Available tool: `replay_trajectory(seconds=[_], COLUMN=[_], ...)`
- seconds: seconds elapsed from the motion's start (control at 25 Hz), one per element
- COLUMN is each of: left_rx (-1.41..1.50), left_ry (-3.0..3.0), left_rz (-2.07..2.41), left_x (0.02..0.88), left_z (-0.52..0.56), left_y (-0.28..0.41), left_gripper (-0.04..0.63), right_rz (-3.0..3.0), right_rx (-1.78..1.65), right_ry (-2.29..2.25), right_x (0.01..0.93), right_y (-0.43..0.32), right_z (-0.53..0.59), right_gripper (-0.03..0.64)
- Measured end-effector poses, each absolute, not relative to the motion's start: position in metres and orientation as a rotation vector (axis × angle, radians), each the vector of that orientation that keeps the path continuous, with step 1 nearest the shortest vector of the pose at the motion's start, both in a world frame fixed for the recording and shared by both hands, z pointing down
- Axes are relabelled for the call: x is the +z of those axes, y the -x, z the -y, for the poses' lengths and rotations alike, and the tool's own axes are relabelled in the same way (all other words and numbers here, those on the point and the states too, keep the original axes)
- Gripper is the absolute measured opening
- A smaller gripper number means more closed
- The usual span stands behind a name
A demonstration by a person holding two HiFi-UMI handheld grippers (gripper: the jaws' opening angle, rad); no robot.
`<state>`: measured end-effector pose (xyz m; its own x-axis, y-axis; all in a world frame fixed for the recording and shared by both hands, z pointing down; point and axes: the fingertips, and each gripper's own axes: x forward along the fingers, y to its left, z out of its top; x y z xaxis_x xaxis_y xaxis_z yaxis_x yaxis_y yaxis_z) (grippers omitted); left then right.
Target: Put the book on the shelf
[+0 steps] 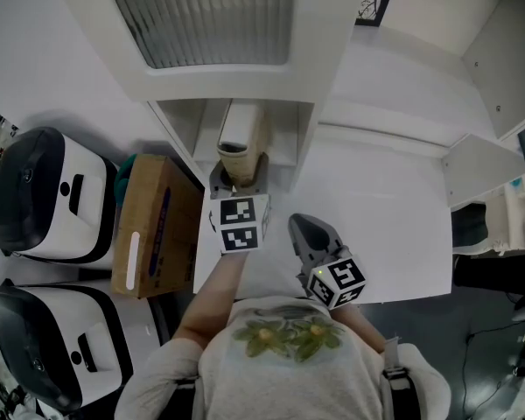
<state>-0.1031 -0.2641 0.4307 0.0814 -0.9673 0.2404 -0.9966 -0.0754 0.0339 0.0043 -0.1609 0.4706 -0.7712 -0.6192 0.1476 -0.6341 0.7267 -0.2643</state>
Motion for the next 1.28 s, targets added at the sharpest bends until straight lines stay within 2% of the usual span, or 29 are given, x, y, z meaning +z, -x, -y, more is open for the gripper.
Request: replay_trajectory(seconds=[1.28], left_rx=[0.212], left_ry=[-2.146], left_rz=[2.024], left_x=[0.43], left_z=[0.297], left_y=[0.104], left_gripper=[0.225], right_rz=[2.853], right_rx=[0.484], right_ry=[-1.063], right_x=[0.477], right_y=[-0.008], right_z=[0.174], right_gripper=[0.035])
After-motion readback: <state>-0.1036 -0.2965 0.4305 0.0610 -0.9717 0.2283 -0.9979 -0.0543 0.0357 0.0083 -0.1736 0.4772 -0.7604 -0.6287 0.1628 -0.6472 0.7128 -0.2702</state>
